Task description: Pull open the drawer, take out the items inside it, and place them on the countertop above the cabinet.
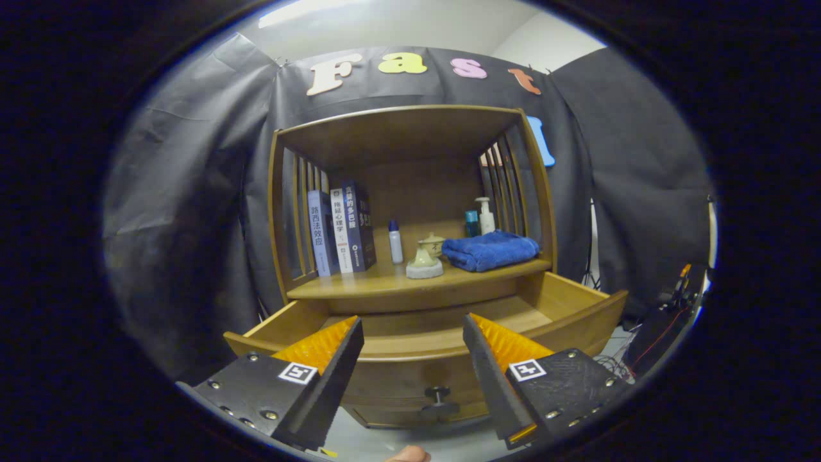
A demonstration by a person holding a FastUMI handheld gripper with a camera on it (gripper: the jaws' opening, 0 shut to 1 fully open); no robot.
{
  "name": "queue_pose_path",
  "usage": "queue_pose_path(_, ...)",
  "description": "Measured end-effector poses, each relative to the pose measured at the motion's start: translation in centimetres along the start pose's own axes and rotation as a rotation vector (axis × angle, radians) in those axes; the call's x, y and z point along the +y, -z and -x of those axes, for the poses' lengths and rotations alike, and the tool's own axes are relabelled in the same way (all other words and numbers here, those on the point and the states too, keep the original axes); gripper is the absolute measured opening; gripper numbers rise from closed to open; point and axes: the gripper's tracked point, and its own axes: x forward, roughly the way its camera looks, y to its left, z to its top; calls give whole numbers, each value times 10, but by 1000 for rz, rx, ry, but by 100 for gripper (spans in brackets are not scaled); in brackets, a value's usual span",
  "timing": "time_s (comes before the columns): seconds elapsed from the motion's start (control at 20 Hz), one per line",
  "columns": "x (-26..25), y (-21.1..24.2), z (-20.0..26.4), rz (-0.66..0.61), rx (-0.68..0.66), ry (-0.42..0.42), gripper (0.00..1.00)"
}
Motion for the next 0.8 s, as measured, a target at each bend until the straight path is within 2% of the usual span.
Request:
queue_pose_path(0.45,5,43,-11,8,79,-27,93)
queue_pose_path(0.6,3,40,-8,-35,42,-37,93)
queue_pose_path(0.7,-7,48,-7,-28,67,-7,93)
queue_pose_path(0.8,-5,55,-6,-28,88,-14,96)
